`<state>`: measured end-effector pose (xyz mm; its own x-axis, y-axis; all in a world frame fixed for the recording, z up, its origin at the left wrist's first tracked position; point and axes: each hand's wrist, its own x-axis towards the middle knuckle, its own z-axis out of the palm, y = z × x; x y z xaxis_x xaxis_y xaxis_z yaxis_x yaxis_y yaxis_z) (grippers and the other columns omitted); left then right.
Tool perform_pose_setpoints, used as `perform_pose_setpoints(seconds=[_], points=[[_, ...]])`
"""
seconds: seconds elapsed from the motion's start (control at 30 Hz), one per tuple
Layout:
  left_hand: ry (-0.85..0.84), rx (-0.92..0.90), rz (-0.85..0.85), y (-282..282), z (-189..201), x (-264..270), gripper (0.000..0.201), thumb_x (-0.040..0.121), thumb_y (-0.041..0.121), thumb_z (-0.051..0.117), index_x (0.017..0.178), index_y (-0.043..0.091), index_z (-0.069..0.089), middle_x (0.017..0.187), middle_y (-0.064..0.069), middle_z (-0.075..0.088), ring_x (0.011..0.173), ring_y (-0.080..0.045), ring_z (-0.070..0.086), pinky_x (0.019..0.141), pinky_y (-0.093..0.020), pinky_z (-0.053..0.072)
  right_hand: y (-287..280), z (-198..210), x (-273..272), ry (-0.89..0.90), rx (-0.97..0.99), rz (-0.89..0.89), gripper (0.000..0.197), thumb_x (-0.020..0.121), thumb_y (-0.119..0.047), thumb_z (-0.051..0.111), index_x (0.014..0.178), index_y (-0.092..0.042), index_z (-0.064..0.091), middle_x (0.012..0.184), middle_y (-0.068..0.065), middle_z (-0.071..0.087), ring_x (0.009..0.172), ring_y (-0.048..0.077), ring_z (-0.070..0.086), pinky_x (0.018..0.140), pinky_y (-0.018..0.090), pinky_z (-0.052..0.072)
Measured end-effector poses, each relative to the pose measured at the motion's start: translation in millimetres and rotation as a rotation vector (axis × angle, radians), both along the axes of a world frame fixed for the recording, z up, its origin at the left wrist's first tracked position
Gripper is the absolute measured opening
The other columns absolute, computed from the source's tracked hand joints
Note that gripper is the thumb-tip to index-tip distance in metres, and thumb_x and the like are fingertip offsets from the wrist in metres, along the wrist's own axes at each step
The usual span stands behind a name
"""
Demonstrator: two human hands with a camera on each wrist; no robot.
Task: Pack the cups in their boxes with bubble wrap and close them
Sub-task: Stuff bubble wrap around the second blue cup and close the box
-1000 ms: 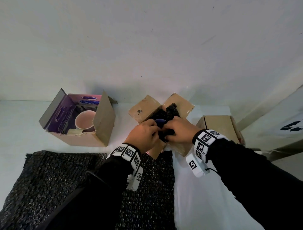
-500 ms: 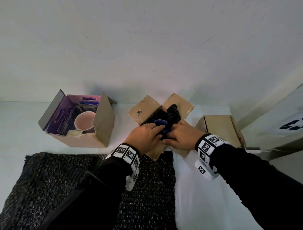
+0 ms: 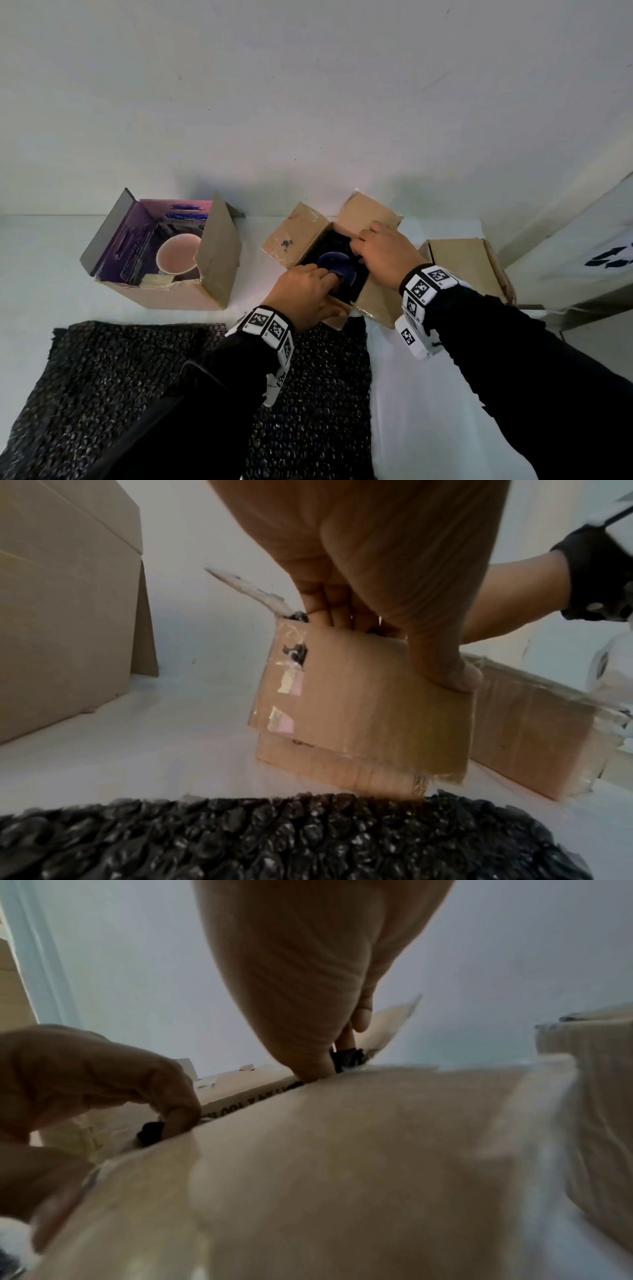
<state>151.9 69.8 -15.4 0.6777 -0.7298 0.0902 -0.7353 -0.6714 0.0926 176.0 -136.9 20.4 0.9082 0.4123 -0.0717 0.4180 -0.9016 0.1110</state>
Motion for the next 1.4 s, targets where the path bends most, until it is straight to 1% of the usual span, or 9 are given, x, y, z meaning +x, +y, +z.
perform_pose_setpoints(seconds=[0.2,0.33,0.53,0.6,0.7,0.9,1.13,1.33,1.4], points=[[-0.013,-0.085,-0.004,-4,-9,0,0.043,0.077,0.06,0.062,0.091,0.02,0.072,0.089,0.0,0.063,0.085,-0.023,0.057,0.071,-0.034,0.046,9,3,-4,0.028,0.013,-0.074,0.022,0.091,-0.007,0.046,0.111,-0.012,0.055,0.106,0.009,0.055,0.098,0.028,0.052,0.067,0.035,0.038],[-0.029,-0.137,0.016,-3,-17,0,0.051,0.076,0.065,0.048,0.093,0.022,0.069,0.108,-0.001,0.063,0.101,-0.025,0.057,0.085,-0.039,0.045,9,-1,-4,-0.014,-0.07,-0.023,0.022,0.093,-0.019,0.042,0.113,-0.017,0.051,0.098,0.005,0.067,0.097,0.027,0.055,0.084,0.038,0.035],[0.08,-0.257,0.052,-4,-22,-6,0.051,0.078,0.062,0.052,0.104,0.018,0.06,0.093,0.001,0.062,0.087,-0.021,0.056,0.08,-0.033,0.038,9,-23,-17,-0.015,-0.055,0.001,0.026,0.097,-0.034,0.031,0.114,-0.016,0.04,0.084,0.003,0.07,0.088,0.026,0.063,0.11,0.046,0.02],[0.12,-0.319,0.063,-4,-23,-8,0.057,0.078,0.06,0.052,0.115,0.017,0.057,0.097,0.0,0.063,0.087,-0.021,0.056,0.08,-0.033,0.04,7,-26,-14,0.027,-0.001,-0.01,0.024,0.097,-0.032,0.036,0.115,-0.018,0.04,0.11,0.007,0.064,0.095,0.027,0.062,0.109,0.044,0.024],[0.054,-0.35,0.012,-4,-27,-6,0.046,0.08,0.054,0.056,0.102,0.014,0.064,0.094,-0.001,0.06,0.084,-0.021,0.055,0.074,-0.035,0.048,7,-25,-10,0.064,0.063,-0.027,0.027,0.098,-0.034,0.039,0.118,-0.019,0.048,0.134,0.006,0.05,0.104,0.026,0.059,0.109,0.044,0.028],[-0.155,-0.223,-0.035,-2,-26,-5,0.038,0.081,0.057,0.055,0.087,0.022,0.069,0.088,0.005,0.06,0.084,-0.02,0.05,0.069,-0.035,0.043,5,-30,-20,-0.113,-0.002,-0.038,0.037,0.098,-0.04,0.029,0.1,-0.02,0.061,0.103,-0.003,0.063,0.099,0.019,0.057,0.099,0.044,0.02],[-0.084,-0.133,-0.048,-9,-26,-4,0.039,0.084,0.053,0.049,0.073,0.02,0.066,0.07,0.004,0.064,0.073,-0.019,0.054,0.064,-0.033,0.044,2,-22,-14,-0.036,-0.086,-0.078,0.06,0.095,-0.061,0.027,0.098,-0.02,0.071,0.121,-0.006,0.053,0.121,0.022,0.035,0.094,0.044,0.017],[0.028,-0.197,-0.039,1,-14,-8,0.039,0.082,0.05,0.058,0.106,0.02,0.066,0.097,0.001,0.064,0.081,-0.02,0.06,0.07,-0.033,0.051,6,-18,-28,-0.089,0.122,-0.098,0.044,0.095,-0.053,0.03,0.107,-0.028,0.064,0.111,-0.011,0.06,0.111,0.016,0.042,0.088,0.039,0.024],[-0.056,-0.178,0.003,13,-8,-6,0.041,0.077,0.055,0.063,0.102,0.024,0.066,0.1,0.004,0.061,0.087,-0.019,0.057,0.079,-0.035,0.047,8,-20,-43,-0.007,0.221,-0.055,0.049,0.09,-0.062,0.027,0.108,-0.032,0.061,0.105,-0.012,0.059,0.103,0.014,0.047,0.086,0.038,0.024]])
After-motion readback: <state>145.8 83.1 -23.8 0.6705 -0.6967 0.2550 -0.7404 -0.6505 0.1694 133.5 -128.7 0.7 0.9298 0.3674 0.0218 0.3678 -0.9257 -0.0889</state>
